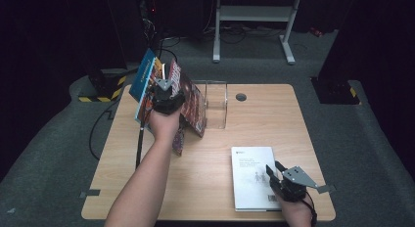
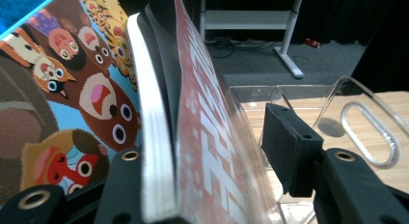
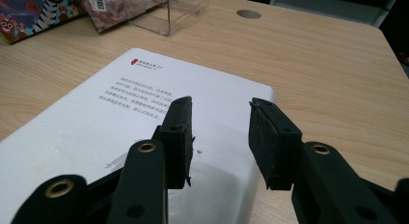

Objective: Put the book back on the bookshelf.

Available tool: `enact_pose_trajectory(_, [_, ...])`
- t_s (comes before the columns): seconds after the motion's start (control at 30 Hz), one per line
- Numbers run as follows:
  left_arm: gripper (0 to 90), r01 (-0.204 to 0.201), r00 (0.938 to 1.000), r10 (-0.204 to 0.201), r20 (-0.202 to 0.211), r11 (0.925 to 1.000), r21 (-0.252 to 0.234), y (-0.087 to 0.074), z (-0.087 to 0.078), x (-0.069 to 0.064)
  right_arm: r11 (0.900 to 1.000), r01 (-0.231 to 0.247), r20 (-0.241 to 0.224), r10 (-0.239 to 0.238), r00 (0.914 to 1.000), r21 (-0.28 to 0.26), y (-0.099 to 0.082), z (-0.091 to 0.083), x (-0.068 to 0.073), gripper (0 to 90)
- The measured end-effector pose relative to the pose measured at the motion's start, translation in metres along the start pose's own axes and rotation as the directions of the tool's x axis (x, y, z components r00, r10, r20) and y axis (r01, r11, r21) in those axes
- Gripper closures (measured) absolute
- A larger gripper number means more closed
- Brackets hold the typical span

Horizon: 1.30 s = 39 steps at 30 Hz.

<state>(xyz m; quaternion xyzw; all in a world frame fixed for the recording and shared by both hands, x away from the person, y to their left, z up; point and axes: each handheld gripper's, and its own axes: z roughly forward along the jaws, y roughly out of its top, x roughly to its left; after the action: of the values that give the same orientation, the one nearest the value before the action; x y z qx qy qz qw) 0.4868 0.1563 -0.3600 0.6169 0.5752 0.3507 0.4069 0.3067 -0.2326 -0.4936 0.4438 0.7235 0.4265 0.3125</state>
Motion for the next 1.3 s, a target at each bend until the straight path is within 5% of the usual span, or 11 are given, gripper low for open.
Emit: enact_pose_trajectory(1.3, [51.8, -0.023, 0.999, 0.022, -0.038, 0.9996, -0.017, 0.011, -0.01, 0.003, 1.0, -0.005, 0.004, 0.005, 1.0, -0.005, 0.0, -0.003, -0.001, 60.4])
